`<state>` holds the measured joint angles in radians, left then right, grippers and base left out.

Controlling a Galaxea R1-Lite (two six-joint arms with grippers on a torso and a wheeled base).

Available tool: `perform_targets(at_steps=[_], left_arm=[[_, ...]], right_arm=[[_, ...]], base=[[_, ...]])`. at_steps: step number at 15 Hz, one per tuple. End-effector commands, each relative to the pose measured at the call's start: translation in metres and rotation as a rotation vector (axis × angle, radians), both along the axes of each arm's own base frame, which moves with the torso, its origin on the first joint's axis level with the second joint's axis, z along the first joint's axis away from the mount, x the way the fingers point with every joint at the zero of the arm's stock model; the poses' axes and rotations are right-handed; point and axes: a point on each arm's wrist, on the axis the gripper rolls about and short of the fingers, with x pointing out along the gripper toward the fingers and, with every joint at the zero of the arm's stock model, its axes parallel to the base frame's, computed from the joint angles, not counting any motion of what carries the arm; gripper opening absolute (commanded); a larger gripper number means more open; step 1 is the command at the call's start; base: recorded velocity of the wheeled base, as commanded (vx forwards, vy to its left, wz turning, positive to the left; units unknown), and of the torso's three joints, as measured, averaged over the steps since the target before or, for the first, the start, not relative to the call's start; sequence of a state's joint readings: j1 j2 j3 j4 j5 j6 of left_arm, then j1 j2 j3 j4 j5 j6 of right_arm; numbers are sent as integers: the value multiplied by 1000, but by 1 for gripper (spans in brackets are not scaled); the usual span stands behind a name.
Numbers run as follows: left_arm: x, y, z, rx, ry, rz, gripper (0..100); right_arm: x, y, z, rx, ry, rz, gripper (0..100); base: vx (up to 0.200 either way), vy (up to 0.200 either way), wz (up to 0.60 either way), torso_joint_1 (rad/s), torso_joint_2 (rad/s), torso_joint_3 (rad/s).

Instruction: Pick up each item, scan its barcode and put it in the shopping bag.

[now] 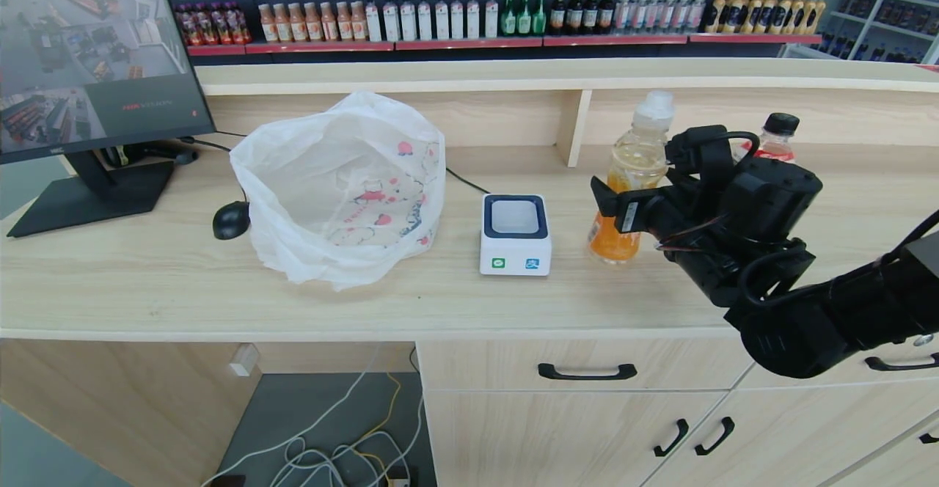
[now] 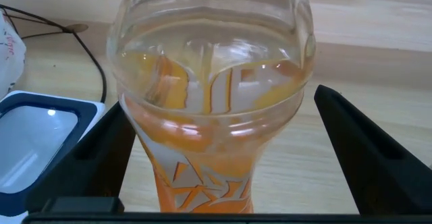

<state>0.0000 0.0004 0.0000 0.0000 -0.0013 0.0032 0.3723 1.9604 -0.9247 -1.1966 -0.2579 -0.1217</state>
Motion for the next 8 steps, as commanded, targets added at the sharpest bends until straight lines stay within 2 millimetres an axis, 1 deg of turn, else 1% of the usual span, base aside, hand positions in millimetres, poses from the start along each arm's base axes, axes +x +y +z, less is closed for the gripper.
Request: perform_targets(at_steps=[1,3,5,8], left_arm=[[0,0,0,0,0,0,100],[0,0,0,0,0,1,100],[0,0,0,0,0,0,100],[0,0,0,0,0,0,100]], right_arm=[[1,0,-1,-2,1,-1,100],[8,0,2,6,-19,-4,100],[9,1,1,-1,-20,35,100],[10,1,0,-3,-17,37,100]], base=[[0,0,0,0,0,0],[0,0,0,0,0,0],[0,0,0,0,0,0],[0,0,0,0,0,0]])
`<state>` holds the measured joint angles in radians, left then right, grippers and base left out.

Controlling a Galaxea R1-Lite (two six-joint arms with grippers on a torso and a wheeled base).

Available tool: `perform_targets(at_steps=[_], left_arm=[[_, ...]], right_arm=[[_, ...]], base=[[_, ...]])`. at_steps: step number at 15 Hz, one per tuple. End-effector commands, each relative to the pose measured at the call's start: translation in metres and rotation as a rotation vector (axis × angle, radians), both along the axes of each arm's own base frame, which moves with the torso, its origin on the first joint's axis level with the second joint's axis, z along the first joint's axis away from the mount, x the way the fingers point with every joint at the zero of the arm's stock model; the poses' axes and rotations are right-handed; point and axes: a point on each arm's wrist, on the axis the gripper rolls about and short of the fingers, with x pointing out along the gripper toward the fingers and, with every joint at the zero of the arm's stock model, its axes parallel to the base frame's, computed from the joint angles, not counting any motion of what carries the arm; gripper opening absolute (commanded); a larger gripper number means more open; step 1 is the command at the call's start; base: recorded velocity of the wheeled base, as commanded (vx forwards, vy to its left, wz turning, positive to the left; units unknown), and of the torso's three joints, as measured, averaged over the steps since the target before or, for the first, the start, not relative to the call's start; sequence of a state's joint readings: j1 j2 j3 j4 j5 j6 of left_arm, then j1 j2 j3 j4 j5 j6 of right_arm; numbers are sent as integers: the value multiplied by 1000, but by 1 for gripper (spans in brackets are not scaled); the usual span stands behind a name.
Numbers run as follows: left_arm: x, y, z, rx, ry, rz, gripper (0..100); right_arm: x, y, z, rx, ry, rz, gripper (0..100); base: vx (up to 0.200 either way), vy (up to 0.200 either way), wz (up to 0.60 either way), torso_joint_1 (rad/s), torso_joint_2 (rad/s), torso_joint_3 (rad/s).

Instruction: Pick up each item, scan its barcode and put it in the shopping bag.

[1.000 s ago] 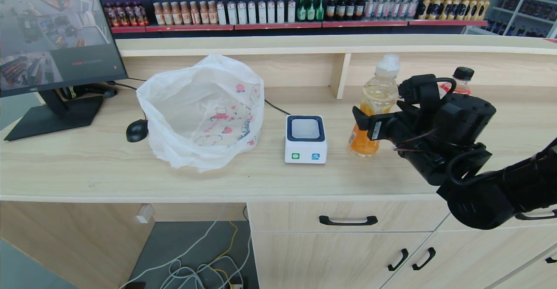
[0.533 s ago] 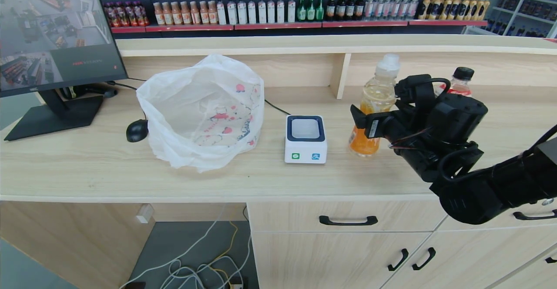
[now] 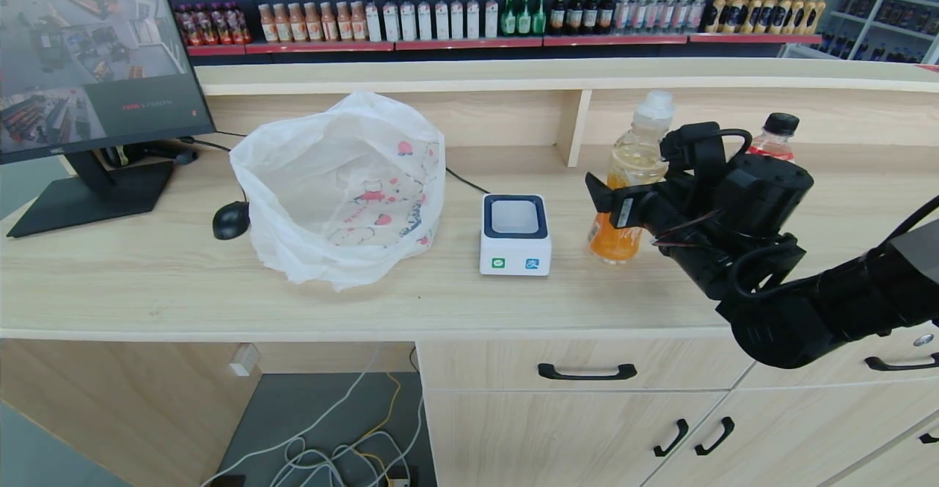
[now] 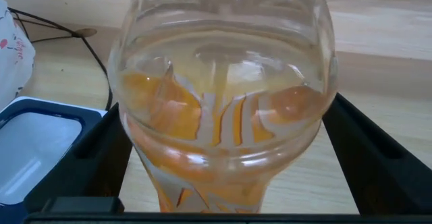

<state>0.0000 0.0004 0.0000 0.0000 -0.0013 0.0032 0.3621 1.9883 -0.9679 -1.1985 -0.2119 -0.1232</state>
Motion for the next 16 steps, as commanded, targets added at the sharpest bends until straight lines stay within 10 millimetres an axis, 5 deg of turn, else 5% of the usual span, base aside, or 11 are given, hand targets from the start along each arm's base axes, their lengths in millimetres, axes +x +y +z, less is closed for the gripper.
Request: perform_targets(at_steps=[1,2,3,16], left_arm=[[0,0,0,0,0,1,100],[0,0,0,0,0,1,100],[0,0,0,0,0,0,100],[0,0,0,0,0,1,100]], right_arm=[[0,1,-1,0,2,2,100],[0,1,-1,0,2,3,100],[0,1,-1,0,2,3,0],[-3,-1,6,13,-15,6,0]], base=[[0,0,0,0,0,0],[0,0,0,0,0,0],[0,0,0,0,0,0],[0,0,0,0,0,0]])
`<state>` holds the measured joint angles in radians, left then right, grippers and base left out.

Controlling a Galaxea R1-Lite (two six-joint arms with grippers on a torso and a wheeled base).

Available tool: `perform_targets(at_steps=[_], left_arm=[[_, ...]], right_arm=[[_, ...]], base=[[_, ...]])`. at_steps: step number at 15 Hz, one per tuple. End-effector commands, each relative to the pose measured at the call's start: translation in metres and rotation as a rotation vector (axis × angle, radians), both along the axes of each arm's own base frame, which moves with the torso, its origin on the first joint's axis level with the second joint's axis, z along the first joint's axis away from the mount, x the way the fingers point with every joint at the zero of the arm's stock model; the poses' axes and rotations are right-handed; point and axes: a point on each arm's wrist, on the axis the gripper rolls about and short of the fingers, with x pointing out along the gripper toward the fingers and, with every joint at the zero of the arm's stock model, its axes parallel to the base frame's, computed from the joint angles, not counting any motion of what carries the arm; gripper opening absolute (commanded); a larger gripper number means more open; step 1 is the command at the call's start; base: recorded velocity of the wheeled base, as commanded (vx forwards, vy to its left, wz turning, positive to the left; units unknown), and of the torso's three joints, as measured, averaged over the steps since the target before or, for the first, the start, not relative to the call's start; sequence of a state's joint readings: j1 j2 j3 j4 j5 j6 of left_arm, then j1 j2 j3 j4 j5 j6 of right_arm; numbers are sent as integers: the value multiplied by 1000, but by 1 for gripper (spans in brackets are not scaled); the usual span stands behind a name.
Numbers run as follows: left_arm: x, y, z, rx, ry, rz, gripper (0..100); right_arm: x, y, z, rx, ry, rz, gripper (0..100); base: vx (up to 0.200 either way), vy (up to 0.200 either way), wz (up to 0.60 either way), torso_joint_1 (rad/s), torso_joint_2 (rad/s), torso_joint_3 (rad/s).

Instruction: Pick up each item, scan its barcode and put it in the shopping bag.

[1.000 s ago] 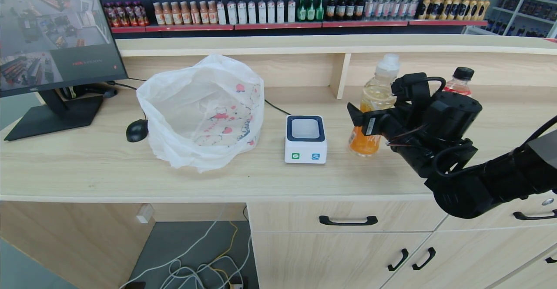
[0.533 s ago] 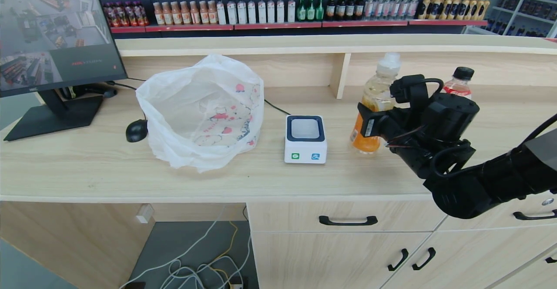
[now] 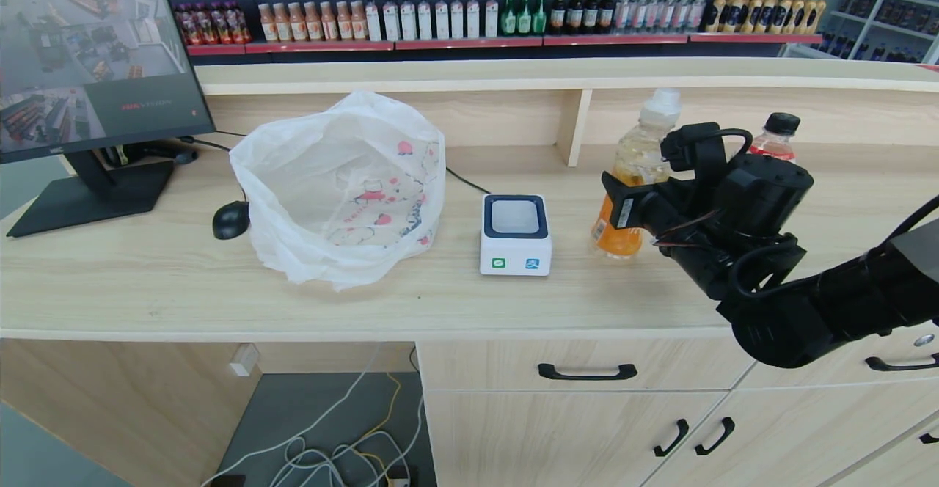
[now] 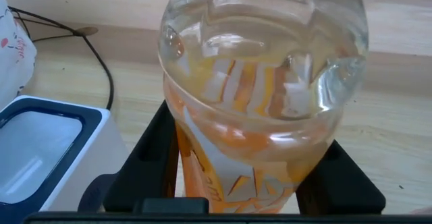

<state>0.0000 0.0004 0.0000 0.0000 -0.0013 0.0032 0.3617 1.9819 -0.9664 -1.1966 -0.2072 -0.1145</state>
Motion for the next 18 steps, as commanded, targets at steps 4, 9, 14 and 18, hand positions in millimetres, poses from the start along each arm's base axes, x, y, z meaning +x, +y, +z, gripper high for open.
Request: perform_targets(at_steps=[4,9,14,18], left_arm=[[0,0,0,0,0,1,100],[0,0,0,0,0,0,100],[0,0,0,0,-2,0,100],[0,0,0,0,0,0,100]], right_arm=[[-9,-1,14,13,-34,6,0],[-18,-4,30,28,-74,5,0],[-29,7,41,47,-123,44,0],[-45,6,60,73,-179,66,0]], base=[[0,0,0,0,0,0],[0,0,0,0,0,0],[0,0,0,0,0,0],[0,0,0,0,0,0]])
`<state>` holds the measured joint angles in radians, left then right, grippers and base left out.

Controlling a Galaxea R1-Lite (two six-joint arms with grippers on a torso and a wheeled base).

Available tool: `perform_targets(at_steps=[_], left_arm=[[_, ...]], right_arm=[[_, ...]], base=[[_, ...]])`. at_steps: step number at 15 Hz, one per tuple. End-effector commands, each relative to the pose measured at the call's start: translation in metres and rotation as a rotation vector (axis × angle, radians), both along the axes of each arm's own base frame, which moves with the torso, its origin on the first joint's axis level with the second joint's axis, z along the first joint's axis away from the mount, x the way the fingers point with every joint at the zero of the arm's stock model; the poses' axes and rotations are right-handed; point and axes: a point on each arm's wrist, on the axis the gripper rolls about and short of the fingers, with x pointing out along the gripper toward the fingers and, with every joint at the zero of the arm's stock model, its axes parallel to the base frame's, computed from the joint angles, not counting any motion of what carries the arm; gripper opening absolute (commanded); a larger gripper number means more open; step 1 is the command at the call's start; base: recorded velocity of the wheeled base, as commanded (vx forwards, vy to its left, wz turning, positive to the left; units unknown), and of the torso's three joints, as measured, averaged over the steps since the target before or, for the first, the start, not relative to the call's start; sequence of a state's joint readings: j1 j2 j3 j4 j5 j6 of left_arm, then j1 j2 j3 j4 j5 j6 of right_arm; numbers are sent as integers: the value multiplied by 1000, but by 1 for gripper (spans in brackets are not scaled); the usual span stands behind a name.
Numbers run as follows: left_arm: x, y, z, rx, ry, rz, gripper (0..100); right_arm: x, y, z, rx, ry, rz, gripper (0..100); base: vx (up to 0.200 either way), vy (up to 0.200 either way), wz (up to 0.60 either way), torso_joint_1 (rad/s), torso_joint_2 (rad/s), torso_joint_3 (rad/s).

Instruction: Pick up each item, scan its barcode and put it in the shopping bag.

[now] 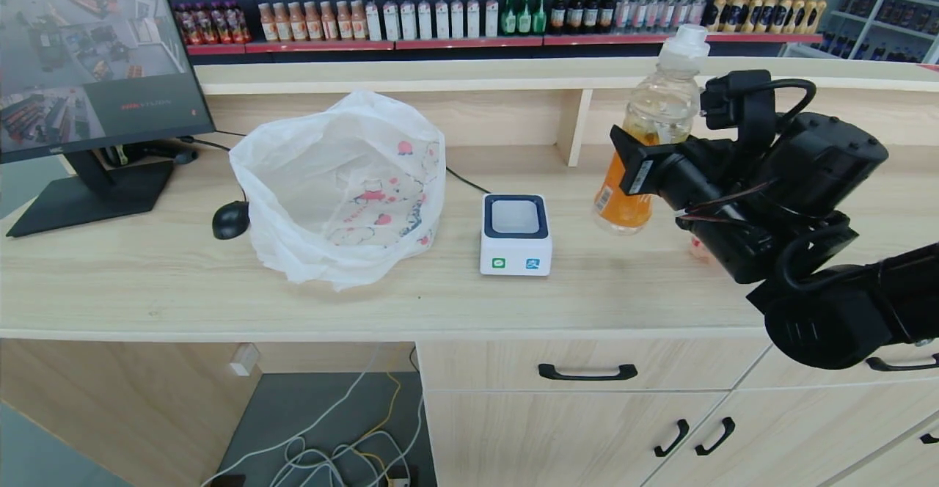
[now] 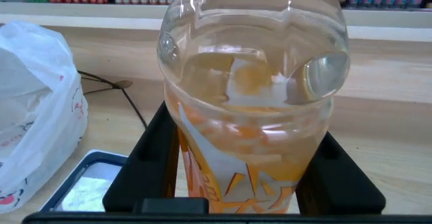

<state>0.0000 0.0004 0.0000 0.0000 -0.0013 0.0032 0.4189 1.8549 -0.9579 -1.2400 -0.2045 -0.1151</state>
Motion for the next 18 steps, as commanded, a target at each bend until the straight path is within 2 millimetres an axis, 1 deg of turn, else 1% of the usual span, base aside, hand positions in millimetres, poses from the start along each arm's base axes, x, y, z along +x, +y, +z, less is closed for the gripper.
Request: perform_targets(at_steps=[1,2,3,4,6,7,8,9,11,12,13,14,16,18], left_arm=[[0,0,0,0,0,0,100],[0,0,0,0,0,0,100],[0,0,0,0,0,0,100],[0,0,0,0,0,0,100],[0,0,0,0,0,0,100],[0,0,0,0,0,0,100],[0,0,0,0,0,1,100],[0,0,0,0,0,1,100],[0,0,0,0,0,1,100],[0,0,0,0,0,0,100],[0,0,0,0,0,1,100],[0,0,0,0,0,0,100],[0,0,0,0,0,1,100],[0,0,0,0,0,0,100]], right_arm=[[-16,-4,14,16,-34,10,0],[-25,-8,18,9,-39,33,0],[-30,-9,19,6,-42,44,0],[-44,-15,20,6,-39,69,0],[-60,-22,23,28,-36,101,0],[-71,-26,26,50,-42,145,0],[-79,-29,26,46,-42,167,0],[-83,-30,25,47,-37,186,0],[-104,-30,20,86,-7,285,0],[-111,-31,15,105,17,330,0],[-115,-32,12,114,32,361,0],[-125,-35,6,123,67,460,0],[-132,-37,3,123,84,561,0],[-139,-37,-3,111,119,669,0]], base=[[0,0,0,0,0,0],[0,0,0,0,0,0],[0,0,0,0,0,0],[0,0,0,0,0,0],[0,0,0,0,0,0],[0,0,0,0,0,0],[0,0,0,0,0,0],[0,0,0,0,0,0],[0,0,0,0,0,0],[0,0,0,0,0,0],[0,0,0,0,0,0],[0,0,0,0,0,0],[0,0,0,0,0,0],[0,0,0,0,0,0]])
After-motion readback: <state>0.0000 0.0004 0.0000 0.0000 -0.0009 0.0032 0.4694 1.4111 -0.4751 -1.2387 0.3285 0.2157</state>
